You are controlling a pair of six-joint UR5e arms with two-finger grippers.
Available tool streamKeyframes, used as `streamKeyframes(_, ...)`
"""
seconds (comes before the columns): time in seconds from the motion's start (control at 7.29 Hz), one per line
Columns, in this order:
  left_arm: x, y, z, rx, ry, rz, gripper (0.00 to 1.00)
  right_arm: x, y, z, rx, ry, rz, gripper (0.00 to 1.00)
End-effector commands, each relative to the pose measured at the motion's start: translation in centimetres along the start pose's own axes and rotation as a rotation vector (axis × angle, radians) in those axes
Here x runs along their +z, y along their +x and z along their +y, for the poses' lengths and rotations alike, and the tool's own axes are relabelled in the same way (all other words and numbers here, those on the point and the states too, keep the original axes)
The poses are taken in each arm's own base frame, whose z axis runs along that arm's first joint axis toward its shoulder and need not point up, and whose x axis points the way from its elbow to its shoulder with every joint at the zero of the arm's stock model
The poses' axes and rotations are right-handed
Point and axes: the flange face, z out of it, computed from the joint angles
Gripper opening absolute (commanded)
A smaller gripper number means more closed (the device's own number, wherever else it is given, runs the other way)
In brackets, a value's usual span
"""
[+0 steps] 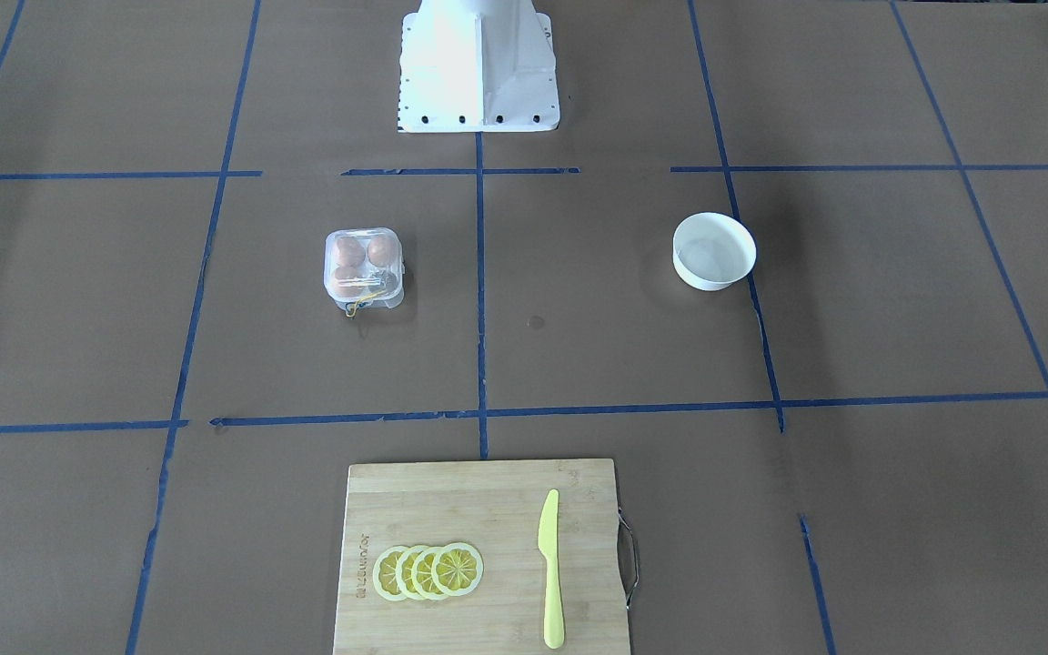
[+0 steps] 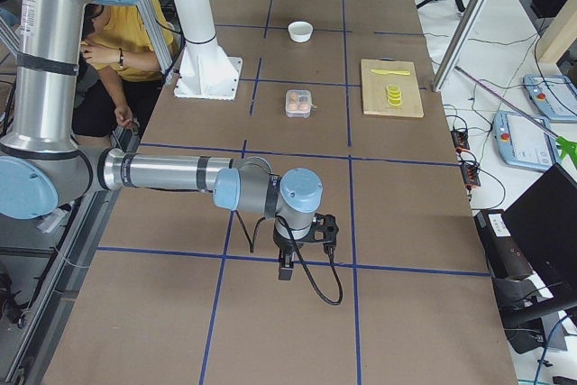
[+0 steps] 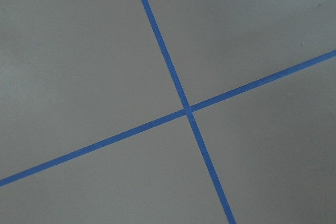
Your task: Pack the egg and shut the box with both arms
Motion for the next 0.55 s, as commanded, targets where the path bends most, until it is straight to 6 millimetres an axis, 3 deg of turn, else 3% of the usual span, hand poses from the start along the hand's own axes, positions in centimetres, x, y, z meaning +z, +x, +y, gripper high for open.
streamKeyframes(0.0, 0.06, -0.05, 0.04, -0.001, -0.001, 0.0, 1.0, -0.1, -0.1, -0.04, -0.002, 0.002, -0.001, 1.0)
streamKeyframes(0.41, -0.21, 0.18, -0.12, 0.006, 0.004, -0.001, 1.0, -0.23, -0.24, -0.13, -0.005, 0.006, -0.006, 1.0)
